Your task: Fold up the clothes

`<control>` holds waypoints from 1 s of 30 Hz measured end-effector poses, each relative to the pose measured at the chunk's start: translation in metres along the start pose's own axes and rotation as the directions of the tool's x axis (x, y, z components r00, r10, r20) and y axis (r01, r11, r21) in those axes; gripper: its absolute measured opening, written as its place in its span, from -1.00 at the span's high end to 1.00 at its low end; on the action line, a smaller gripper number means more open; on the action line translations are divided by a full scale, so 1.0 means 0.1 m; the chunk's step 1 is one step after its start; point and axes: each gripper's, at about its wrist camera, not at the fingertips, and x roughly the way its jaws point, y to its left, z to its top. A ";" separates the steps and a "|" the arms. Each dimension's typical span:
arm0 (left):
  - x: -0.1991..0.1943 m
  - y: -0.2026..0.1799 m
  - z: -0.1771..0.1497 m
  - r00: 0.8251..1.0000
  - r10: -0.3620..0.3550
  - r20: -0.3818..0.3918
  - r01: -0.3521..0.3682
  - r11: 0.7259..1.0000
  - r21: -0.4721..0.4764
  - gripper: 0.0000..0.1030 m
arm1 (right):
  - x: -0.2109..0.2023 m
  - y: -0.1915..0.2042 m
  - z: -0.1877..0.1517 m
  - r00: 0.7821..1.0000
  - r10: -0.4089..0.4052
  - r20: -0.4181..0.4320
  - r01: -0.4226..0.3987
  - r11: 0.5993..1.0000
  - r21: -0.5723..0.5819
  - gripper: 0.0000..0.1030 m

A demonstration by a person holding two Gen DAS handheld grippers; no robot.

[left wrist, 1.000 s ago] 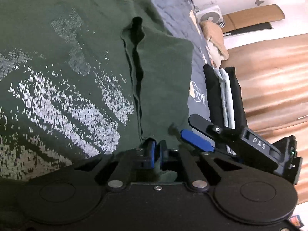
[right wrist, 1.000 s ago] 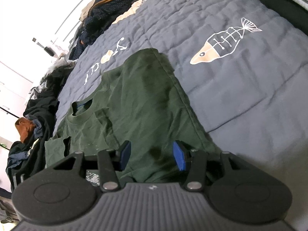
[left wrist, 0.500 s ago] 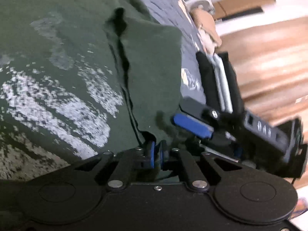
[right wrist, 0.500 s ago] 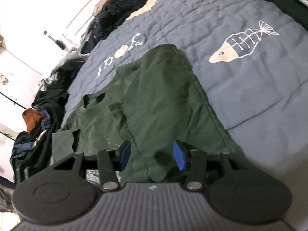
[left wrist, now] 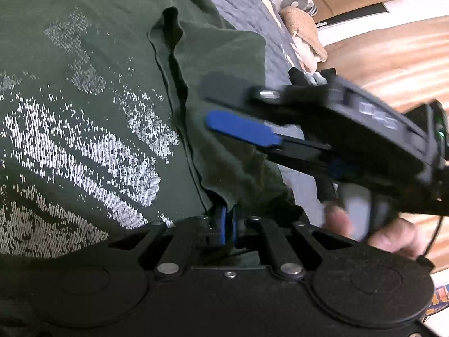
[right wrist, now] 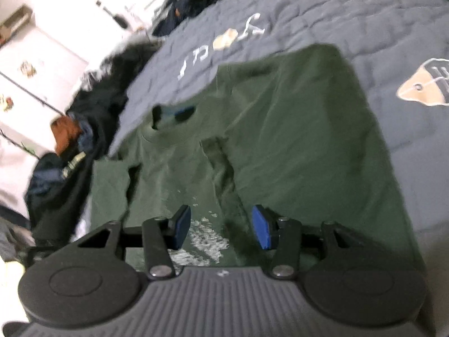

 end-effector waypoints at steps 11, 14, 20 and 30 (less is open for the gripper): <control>0.00 0.03 -0.01 1.000 -0.012 0.001 0.012 1.000 -0.011 0.91 | 0.17 0.29 0.14 0.984 -0.124 0.129 0.158 0.940 -0.302 0.07; 0.00 0.03 -0.02 1.000 -0.012 0.001 0.012 1.000 -0.011 0.91 | 0.26 0.37 0.15 0.980 -0.123 0.154 0.172 0.916 -0.362 0.07; 0.01 0.03 -0.03 1.000 -0.013 0.001 0.013 1.000 -0.008 0.91 | 0.37 0.37 0.21 0.980 -0.089 0.177 0.153 0.908 -0.390 0.92; 0.02 0.02 -0.03 1.000 0.003 0.001 -0.003 1.000 0.015 0.91 | 0.37 0.39 0.29 0.973 0.018 0.231 0.072 0.925 -0.373 1.00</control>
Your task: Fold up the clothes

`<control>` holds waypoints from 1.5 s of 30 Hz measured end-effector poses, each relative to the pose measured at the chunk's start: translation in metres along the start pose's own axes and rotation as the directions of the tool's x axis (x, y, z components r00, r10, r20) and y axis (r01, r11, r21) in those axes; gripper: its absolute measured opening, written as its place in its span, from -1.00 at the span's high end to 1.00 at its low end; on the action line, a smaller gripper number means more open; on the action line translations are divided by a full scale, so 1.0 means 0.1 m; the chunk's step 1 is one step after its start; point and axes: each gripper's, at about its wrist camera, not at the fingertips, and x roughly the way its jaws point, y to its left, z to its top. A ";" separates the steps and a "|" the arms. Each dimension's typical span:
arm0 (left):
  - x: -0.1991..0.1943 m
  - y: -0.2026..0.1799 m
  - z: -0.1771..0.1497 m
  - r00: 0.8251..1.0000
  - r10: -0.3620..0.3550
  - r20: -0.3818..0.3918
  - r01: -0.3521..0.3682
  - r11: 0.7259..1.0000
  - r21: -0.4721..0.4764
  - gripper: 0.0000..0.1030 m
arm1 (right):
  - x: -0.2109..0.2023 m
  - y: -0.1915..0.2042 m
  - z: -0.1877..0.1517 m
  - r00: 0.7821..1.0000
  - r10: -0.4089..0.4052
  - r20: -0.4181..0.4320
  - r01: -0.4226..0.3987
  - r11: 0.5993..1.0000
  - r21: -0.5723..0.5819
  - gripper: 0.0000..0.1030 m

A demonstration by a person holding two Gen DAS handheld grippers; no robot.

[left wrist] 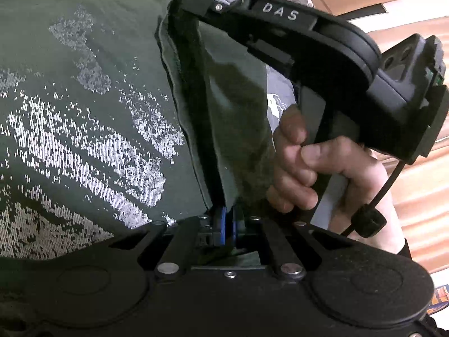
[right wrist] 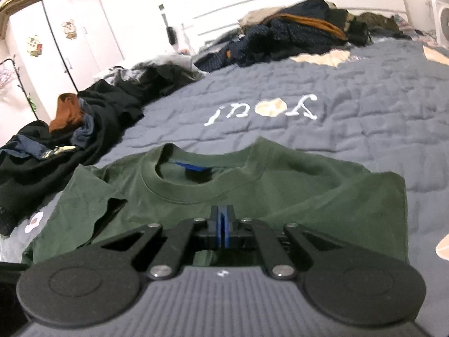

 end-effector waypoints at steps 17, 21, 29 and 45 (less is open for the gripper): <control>-0.55 -0.09 0.05 0.971 0.164 0.173 -0.175 0.983 0.048 0.82 | -0.26 0.12 0.07 0.994 -0.104 -0.034 0.100 0.991 -0.084 0.19; -0.63 -0.18 0.02 0.953 0.212 0.216 -0.232 0.970 0.070 0.30 | -0.35 0.19 0.02 0.992 -0.119 -0.039 0.115 0.989 -0.091 0.14; -0.92 -0.25 -0.17 0.902 0.310 0.299 -0.350 0.932 0.090 0.25 | -0.56 0.31 -0.10 0.991 -0.128 -0.044 0.127 0.991 -0.042 0.09; -1.40 -0.36 -0.44 0.727 0.537 0.429 -0.637 0.760 0.128 0.23 | -0.92 0.76 -0.32 0.987 -0.157 -0.030 0.157 0.988 -0.004 0.07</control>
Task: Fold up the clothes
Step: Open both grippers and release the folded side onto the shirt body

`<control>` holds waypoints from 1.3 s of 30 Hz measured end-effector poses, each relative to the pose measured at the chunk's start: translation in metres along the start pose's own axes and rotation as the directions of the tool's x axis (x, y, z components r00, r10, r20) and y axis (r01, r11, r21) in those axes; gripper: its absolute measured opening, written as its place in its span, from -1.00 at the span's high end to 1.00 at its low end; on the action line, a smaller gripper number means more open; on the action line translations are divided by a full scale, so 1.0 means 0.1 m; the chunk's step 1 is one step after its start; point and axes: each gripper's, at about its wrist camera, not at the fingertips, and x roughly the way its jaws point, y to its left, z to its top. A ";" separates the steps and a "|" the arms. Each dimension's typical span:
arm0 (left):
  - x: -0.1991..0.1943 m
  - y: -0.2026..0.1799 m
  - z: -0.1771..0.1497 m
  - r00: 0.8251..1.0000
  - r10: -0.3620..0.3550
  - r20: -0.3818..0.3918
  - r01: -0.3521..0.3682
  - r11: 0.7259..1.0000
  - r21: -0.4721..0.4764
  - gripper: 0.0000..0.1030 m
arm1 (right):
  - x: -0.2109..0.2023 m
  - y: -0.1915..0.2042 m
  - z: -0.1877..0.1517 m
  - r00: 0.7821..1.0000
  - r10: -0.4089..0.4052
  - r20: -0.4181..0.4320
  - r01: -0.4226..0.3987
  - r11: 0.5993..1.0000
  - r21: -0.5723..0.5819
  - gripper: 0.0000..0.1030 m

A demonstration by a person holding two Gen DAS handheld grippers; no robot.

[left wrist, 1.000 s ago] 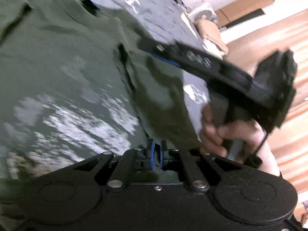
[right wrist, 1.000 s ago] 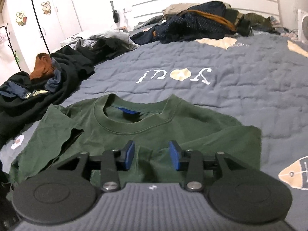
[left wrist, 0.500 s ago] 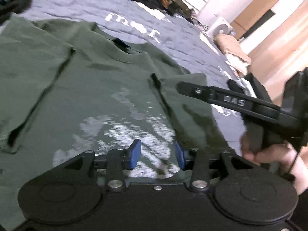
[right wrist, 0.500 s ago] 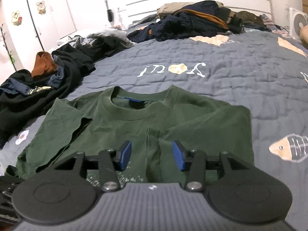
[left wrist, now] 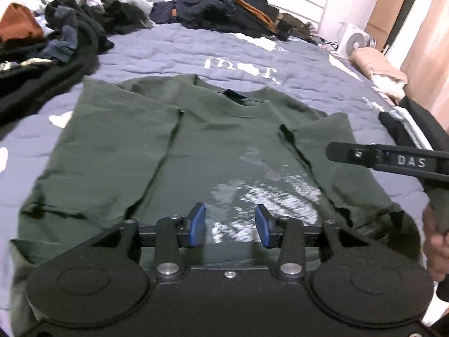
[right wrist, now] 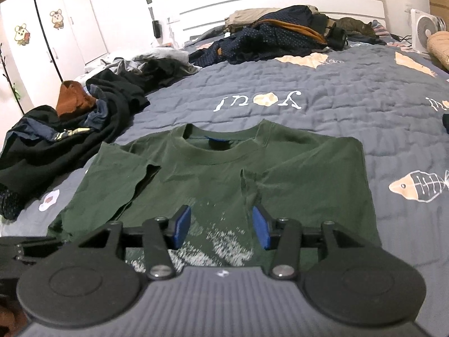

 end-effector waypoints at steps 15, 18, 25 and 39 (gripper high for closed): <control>-0.33 0.27 -0.14 0.998 0.060 0.025 -0.061 0.998 0.015 0.08 | -0.22 0.17 -0.27 0.998 -0.063 -0.020 0.063 0.998 0.028 0.06; -0.40 0.35 -0.18 0.997 0.076 0.026 -0.076 0.997 0.010 0.07 | -0.26 0.15 -0.32 0.997 -0.079 -0.025 0.080 0.996 0.036 0.06; -0.59 0.54 -0.26 0.993 0.107 0.040 -0.106 0.994 -0.035 0.02 | -0.41 0.08 -0.44 0.993 -0.114 -0.022 0.115 0.992 0.057 0.05; -0.98 1.26 -0.33 0.975 0.219 0.045 -0.214 0.973 -0.092 -0.01 | -0.80 -0.28 -0.68 0.973 -0.228 -0.020 0.229 0.972 0.058 0.05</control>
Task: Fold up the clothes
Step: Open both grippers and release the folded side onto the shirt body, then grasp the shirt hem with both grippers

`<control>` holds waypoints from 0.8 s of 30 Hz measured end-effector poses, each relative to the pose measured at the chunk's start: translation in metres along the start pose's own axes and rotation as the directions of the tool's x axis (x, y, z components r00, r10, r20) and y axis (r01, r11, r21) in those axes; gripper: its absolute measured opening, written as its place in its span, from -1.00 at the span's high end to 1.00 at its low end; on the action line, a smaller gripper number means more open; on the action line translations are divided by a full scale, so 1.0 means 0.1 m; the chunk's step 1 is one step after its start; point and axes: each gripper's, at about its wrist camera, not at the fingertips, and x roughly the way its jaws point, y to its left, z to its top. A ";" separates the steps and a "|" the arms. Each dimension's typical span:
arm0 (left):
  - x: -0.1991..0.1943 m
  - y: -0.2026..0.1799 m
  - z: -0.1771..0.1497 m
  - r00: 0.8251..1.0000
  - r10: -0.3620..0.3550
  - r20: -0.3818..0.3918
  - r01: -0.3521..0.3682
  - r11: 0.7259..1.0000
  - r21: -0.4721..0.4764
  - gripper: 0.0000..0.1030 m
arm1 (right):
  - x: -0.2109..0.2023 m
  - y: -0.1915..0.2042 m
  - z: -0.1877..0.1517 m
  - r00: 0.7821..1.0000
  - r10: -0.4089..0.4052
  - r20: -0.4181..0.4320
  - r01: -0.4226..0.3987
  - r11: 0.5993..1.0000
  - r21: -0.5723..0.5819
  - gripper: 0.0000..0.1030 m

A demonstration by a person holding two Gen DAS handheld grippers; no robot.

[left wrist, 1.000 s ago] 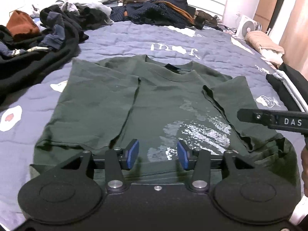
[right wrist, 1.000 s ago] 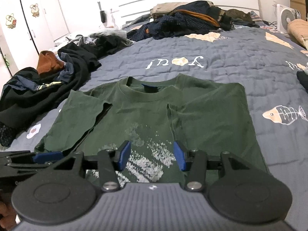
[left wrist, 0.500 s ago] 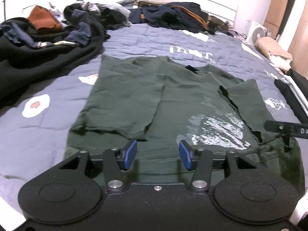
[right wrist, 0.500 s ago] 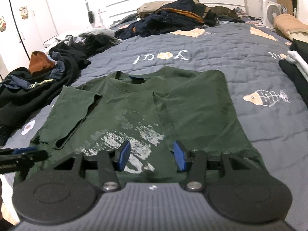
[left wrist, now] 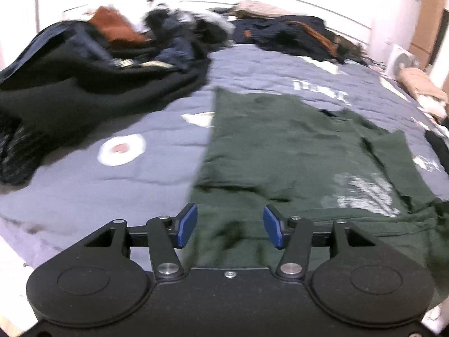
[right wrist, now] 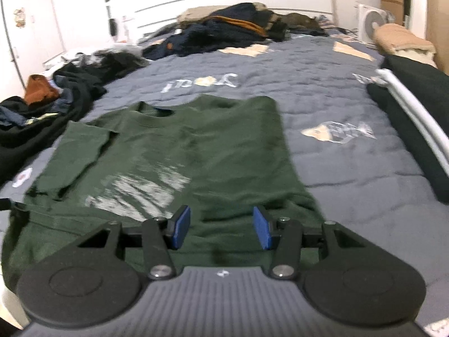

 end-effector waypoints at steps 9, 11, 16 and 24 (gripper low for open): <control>0.05 -0.04 -0.07 0.999 0.039 -0.008 -0.037 0.994 0.105 -0.01 | -0.02 -0.38 -0.11 0.997 -0.078 -0.026 0.080 0.994 0.069 0.05; 0.07 -0.13 -0.13 0.998 0.058 0.000 -0.057 0.985 0.161 -0.01 | -0.01 -0.40 -0.13 0.995 -0.088 -0.035 0.091 0.994 0.066 0.05; 0.17 -0.19 -0.17 0.997 0.071 -0.007 -0.069 0.978 0.199 0.15 | 0.03 -0.45 -0.15 0.993 -0.106 -0.050 0.109 0.992 0.056 0.05; 0.33 -0.17 -0.14 0.996 0.036 -0.076 -0.024 0.989 0.149 0.87 | 0.11 -0.61 -0.13 0.993 -0.094 -0.076 0.103 0.986 0.128 0.05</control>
